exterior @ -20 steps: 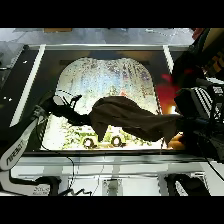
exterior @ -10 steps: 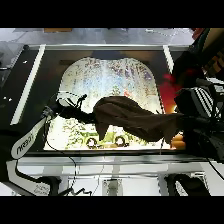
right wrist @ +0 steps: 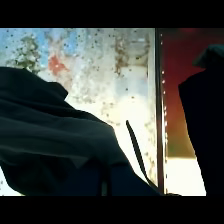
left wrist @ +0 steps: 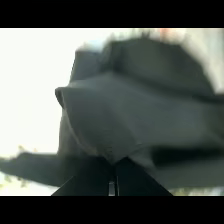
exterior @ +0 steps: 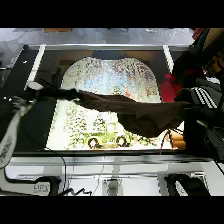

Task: Fold the clothes and pants, and hang the long-sleeved shirts on hangers.

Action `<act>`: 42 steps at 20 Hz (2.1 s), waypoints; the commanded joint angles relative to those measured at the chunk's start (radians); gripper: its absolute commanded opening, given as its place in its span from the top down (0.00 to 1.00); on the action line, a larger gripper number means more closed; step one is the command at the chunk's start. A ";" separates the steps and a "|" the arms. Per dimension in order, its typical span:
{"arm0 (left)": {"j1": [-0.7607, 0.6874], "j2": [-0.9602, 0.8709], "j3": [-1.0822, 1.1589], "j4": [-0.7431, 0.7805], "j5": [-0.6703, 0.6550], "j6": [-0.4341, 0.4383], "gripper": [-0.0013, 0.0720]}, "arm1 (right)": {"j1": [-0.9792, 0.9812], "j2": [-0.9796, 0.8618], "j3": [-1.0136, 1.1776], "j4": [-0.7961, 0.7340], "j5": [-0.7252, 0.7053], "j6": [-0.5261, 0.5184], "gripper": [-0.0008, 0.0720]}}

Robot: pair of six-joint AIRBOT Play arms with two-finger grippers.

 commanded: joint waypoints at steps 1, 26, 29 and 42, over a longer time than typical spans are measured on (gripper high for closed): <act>0.117 0.176 0.043 -0.007 -0.007 0.052 0.96 | 0.000 0.001 0.001 0.049 -0.154 0.000 0.97; 0.420 0.961 -0.150 0.336 -0.176 -0.326 0.96 | 0.000 -0.142 0.494 0.320 0.058 -0.200 0.97; 0.341 0.771 -0.340 0.236 -0.155 -0.325 0.96 | 0.000 -0.421 0.471 0.320 0.070 -0.200 0.97; 0.135 0.013 -0.275 -0.435 0.166 0.287 0.89 | 0.000 -1.015 0.474 0.437 -0.415 -0.200 0.96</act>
